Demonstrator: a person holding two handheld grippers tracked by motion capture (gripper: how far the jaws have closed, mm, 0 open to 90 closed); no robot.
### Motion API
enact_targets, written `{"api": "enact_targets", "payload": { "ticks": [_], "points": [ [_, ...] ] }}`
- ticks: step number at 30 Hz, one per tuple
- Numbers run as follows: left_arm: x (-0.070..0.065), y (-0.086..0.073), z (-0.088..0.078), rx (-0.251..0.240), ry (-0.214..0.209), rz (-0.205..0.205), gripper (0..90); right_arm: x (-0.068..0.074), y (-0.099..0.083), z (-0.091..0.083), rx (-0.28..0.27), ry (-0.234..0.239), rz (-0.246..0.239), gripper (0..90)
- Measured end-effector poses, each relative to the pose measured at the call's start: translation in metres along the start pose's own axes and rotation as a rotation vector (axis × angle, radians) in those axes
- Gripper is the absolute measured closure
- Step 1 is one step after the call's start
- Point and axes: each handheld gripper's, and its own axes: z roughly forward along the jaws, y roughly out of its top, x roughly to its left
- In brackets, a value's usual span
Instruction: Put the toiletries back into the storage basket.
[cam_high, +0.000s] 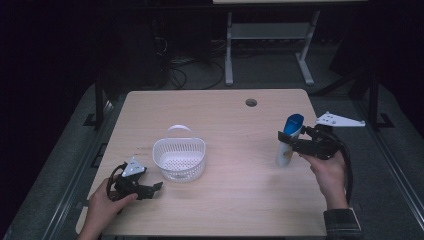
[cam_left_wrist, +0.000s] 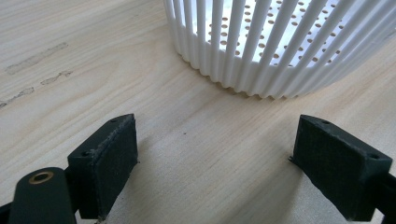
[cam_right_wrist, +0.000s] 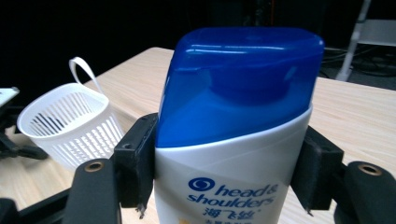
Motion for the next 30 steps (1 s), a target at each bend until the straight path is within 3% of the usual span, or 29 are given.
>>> {"api": "enact_targets", "payload": {
  "ticks": [16, 30],
  "points": [
    [0.0, 0.0, 0.0, 0.001, -0.001, 0.0, 13.0, 0.029, 0.016, 0.019, -0.019, 0.068, -0.064, 33.6],
    [0.0, 0.0, 0.0, -0.001, 0.001, 0.003, 13.0, 0.06, 0.03, 0.049, -0.012, 0.142, -0.116, 33.6]
  ]
}}
